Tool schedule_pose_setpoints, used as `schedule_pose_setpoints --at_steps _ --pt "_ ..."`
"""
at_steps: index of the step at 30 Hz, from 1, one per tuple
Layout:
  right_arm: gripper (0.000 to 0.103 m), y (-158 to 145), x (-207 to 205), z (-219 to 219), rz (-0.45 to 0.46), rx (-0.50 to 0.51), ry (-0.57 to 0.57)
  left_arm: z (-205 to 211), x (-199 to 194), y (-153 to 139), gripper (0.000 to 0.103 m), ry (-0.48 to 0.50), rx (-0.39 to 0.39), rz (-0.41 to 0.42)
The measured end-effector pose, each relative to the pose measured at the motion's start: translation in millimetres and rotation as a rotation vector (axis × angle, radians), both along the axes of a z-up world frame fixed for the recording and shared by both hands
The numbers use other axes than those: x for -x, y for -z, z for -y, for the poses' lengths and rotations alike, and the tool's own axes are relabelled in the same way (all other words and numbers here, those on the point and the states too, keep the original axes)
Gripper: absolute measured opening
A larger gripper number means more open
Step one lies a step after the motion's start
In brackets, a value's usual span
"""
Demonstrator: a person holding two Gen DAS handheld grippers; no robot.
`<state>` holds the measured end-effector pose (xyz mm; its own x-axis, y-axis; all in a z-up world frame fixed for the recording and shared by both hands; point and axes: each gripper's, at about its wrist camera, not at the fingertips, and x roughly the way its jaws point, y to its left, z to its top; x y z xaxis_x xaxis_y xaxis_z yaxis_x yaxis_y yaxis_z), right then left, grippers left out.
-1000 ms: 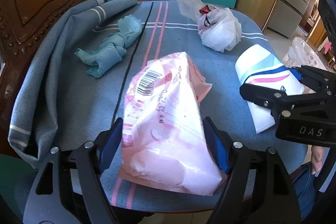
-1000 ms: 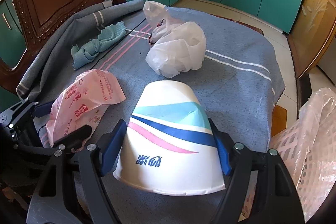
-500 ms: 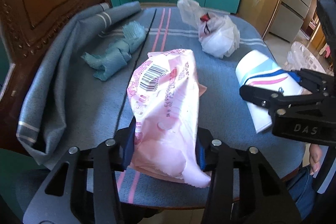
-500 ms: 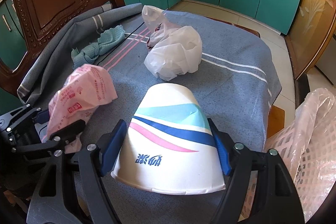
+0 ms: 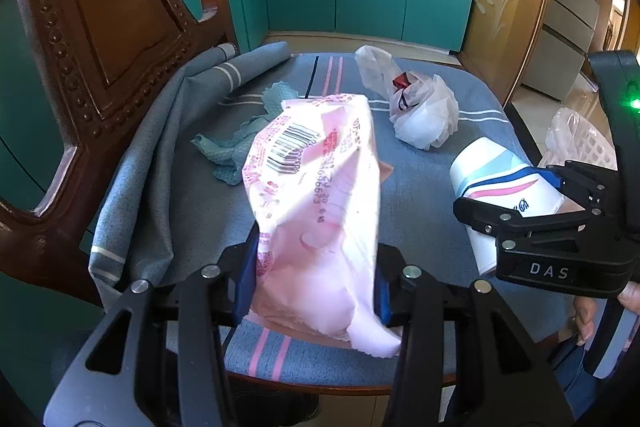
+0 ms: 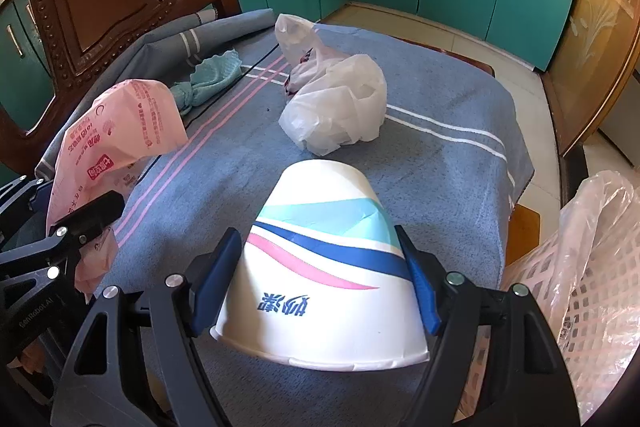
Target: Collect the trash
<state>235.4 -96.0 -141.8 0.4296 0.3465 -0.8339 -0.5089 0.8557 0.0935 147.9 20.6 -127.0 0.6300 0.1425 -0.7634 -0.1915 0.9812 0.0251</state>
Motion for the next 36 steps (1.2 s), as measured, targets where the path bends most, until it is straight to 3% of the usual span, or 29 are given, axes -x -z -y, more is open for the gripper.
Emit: schedule_pose_setpoints --at_steps 24,36 --pt "0.074 -4 5 0 0.025 -0.004 -0.004 -3 7 -7 0.047 -0.024 -0.002 0.026" --pt "0.074 -49 4 37 0.134 -0.12 0.082 1 17 -28 0.047 -0.025 -0.024 0.081"
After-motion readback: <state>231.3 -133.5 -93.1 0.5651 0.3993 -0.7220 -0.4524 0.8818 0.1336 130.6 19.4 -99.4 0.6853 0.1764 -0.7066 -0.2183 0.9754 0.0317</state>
